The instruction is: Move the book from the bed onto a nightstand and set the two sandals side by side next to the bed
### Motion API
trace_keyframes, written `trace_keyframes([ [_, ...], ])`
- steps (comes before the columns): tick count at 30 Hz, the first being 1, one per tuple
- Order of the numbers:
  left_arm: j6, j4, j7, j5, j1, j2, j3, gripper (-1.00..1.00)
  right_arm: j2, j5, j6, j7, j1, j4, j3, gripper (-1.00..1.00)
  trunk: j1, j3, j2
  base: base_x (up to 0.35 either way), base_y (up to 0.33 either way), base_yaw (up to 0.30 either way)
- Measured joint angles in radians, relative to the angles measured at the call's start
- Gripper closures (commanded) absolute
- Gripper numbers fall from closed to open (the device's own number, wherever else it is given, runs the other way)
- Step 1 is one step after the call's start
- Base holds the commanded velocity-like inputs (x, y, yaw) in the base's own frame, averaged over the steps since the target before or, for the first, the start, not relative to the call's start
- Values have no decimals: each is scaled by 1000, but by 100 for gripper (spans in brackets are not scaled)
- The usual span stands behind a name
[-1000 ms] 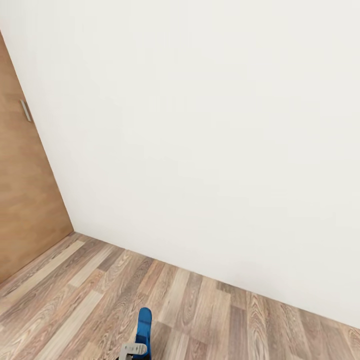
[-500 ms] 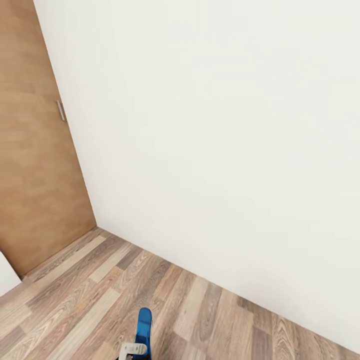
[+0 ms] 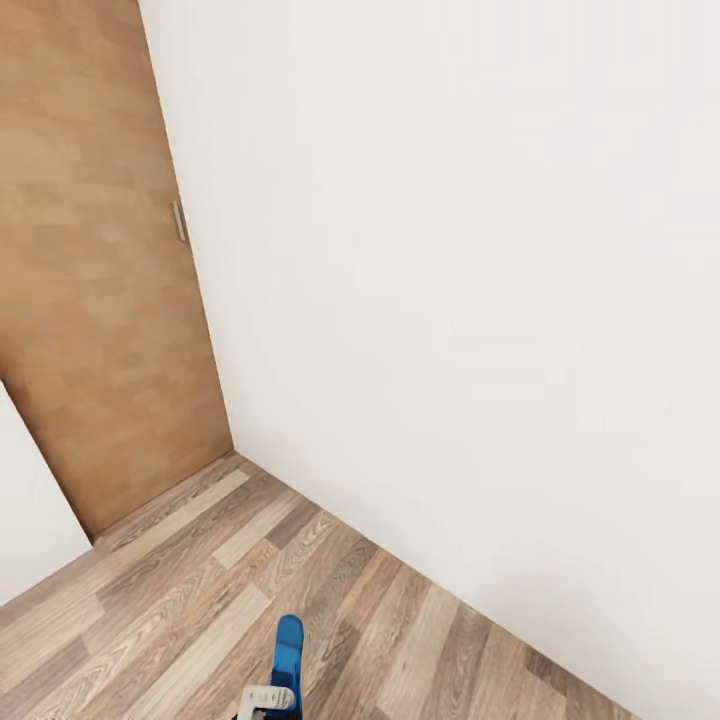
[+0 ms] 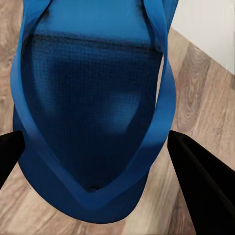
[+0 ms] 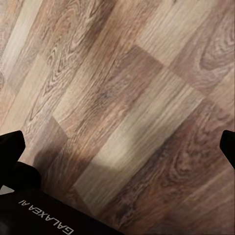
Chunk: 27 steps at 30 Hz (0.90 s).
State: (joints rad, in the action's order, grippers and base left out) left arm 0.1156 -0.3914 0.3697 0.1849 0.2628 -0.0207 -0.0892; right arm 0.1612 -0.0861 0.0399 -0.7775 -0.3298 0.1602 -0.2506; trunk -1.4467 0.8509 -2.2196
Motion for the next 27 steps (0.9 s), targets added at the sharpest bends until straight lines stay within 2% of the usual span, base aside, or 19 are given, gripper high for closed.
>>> trace_keyframes([
  [27, 0, 0, 1, 0, 0, 0, 0, 100, 0, 0, 0, 0, 0, 0, 0, -100, 0, 0, 0, 2, 0, 284],
])
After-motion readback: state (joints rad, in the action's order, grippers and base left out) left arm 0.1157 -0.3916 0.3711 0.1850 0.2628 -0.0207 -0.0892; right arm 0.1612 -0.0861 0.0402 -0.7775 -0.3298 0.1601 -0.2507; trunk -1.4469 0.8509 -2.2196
